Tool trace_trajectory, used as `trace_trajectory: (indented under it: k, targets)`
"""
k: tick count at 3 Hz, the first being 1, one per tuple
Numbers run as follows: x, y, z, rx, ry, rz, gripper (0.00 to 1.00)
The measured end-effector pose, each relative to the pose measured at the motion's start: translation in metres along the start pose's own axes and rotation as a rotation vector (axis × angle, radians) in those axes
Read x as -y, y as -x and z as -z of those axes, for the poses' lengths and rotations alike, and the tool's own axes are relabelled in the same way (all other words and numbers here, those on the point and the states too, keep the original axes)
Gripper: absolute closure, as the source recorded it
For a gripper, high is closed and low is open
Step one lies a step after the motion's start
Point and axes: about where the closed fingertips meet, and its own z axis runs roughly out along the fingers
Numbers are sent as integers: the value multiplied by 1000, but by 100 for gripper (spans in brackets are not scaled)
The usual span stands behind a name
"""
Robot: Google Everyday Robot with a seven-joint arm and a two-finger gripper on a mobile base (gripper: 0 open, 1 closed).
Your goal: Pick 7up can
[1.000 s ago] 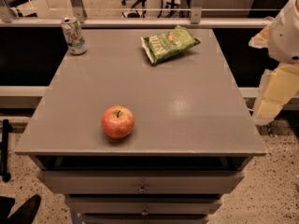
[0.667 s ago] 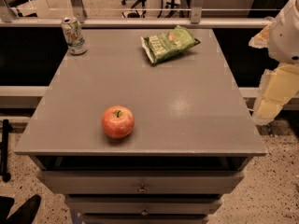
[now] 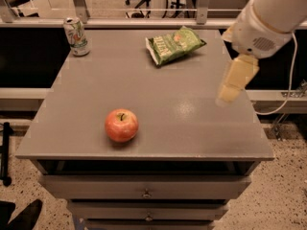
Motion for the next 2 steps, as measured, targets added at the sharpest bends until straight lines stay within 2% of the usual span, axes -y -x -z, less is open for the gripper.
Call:
trace_trajectory:
  k: [1,2]
  targets:
    - [41,59,-30,101,-16,21,0]
    - [41,59,-30,101,-16,21,0]
